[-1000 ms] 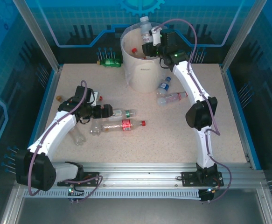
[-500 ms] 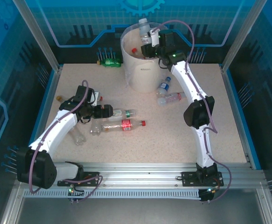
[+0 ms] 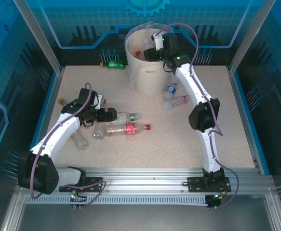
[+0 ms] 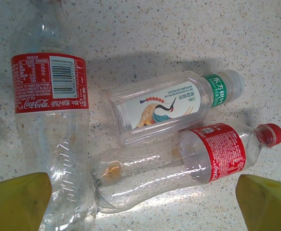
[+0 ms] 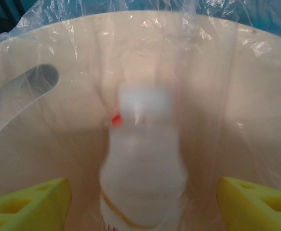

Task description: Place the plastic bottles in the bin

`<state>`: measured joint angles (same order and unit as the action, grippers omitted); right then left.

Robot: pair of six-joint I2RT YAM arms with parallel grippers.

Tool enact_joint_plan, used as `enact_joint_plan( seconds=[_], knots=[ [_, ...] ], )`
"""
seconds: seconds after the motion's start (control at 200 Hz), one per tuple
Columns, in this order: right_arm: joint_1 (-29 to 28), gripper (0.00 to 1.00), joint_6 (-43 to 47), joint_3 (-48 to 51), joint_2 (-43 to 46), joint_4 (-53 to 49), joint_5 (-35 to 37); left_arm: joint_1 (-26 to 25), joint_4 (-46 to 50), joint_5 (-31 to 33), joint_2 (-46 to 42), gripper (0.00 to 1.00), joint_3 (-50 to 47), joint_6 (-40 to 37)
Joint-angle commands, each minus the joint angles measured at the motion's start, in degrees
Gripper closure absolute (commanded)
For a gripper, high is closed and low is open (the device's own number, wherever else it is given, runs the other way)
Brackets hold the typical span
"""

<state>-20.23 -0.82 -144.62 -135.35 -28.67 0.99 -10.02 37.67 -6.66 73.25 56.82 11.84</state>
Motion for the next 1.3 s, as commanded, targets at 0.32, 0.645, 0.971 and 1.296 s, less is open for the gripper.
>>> enact_joint_plan(
  seconds=[0.32,0.645,0.971,1.296],
  knots=[
    [-0.75,0.07,2.7,-5.74,0.45,-3.88,-0.29,0.27,-0.22,0.42,0.66,0.01,0.14,-0.92],
    [-1.85,0.0,3.35,-2.37,12.15,-5.11,1.28,0.27,-0.36,-0.25,0.66,0.01,0.14,-0.7],
    [-0.19,0.01,-3.86,22.5,32.53,-3.78,7.63,0.27,-1.07,-2.66,2.77,0.01,3.36,0.62],
    [5.91,0.03,-17.87,55.47,53.75,-1.0,8.89,0.26,-1.7,-4.52,11.06,0.01,12.42,-0.57]
  ],
)
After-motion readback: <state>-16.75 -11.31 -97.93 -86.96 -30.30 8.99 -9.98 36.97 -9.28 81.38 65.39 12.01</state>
